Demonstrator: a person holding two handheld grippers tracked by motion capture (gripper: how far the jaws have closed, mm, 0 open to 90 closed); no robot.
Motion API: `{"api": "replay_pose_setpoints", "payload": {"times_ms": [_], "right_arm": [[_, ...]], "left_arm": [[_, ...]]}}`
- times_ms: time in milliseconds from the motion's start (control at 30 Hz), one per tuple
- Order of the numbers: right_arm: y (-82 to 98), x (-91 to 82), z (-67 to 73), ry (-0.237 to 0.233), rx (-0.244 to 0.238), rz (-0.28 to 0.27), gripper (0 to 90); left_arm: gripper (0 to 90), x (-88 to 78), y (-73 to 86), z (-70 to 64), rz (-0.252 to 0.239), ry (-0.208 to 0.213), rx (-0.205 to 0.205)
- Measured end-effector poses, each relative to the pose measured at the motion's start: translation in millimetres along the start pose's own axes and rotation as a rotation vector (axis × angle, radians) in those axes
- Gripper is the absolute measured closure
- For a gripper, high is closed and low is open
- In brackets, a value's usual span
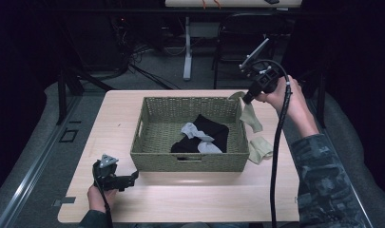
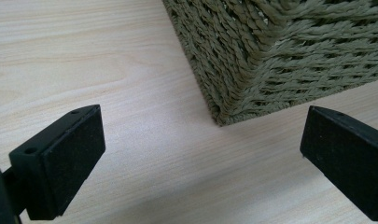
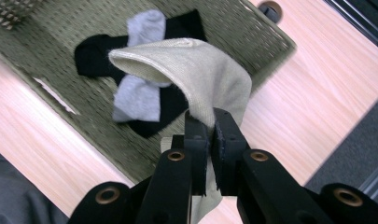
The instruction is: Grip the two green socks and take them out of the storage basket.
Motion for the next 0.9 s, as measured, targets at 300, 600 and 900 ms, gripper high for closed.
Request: {"api": "replay_pose_setpoints", "payload": {"times_ms": [300, 600, 900], "right_arm": [[25.4, 2.8, -37.4, 0.006, 0.067, 0.000, 86.0], [46.1, 29.8, -66.2, 0.003, 0.146, 0.026, 86.0], [63.0, 65.9, -81.3, 0.022, 0.186, 0.050, 86.1]], "left_arm": [[0.0, 0.0, -0.2, 0.3, -0.001, -0.003, -0.001], [0.0, -0.3, -0.2, 0.3, 0.002, -0.005, 0.000], [0.0, -0.2, -0.2, 0.6, -0.001, -0.006, 0.001]]}}
Point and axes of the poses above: each handheld gripper's, and its own axes: x roughly forward along the jaws, y roughly out of its underside, z roughly to its left, the point moved 7 cm from there along x, roughly forward along the jaws, and after that the axes turned 13 degrees about x, right-handed, at the moved point
